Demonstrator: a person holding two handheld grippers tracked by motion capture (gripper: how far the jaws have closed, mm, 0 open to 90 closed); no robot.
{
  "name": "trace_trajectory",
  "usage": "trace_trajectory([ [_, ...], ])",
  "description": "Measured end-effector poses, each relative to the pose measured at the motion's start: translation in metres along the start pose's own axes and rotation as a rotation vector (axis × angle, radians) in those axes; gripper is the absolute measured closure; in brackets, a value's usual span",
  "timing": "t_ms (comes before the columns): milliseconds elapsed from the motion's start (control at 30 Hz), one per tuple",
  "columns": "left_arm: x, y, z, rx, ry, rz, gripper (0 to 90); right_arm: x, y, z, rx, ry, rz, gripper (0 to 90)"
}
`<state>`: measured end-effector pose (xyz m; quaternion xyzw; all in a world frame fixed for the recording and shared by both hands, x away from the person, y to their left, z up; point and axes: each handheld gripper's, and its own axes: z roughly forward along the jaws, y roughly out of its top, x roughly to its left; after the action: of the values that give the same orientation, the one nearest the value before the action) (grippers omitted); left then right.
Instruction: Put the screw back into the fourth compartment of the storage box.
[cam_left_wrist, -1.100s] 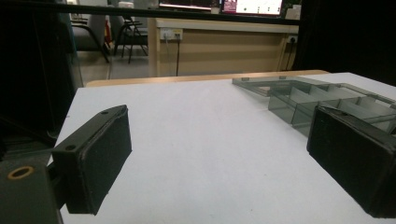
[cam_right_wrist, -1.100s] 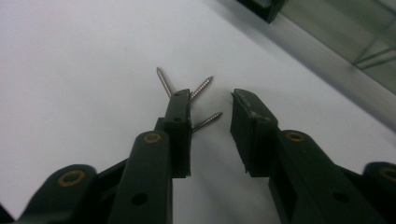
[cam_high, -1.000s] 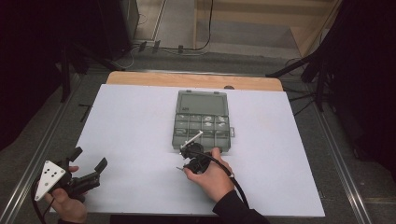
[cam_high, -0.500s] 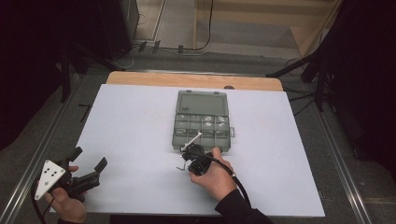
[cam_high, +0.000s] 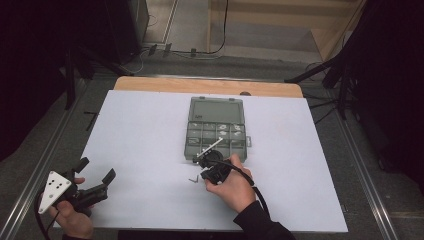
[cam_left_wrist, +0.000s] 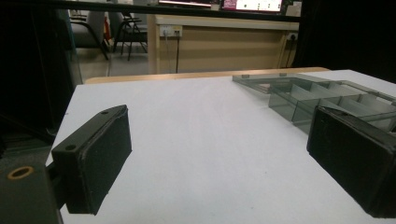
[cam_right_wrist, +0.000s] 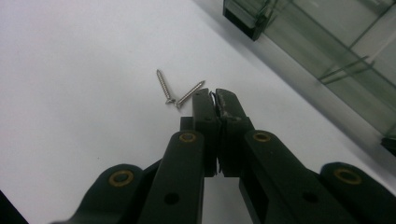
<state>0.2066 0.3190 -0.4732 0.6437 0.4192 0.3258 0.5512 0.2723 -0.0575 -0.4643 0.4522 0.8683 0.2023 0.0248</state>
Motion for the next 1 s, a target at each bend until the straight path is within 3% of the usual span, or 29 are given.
trace_trajectory([
  [233,0.0,0.0,0.0,-0.004,0.0,-0.002,6.5,-0.009,0.001,-0.008,-0.031,0.019,0.002,89.9],
  [1000,-0.001,0.0,0.0,0.001,-0.002,-0.001,6.5,-0.046,0.006,-0.038,-0.103,0.003,0.049,89.9],
])
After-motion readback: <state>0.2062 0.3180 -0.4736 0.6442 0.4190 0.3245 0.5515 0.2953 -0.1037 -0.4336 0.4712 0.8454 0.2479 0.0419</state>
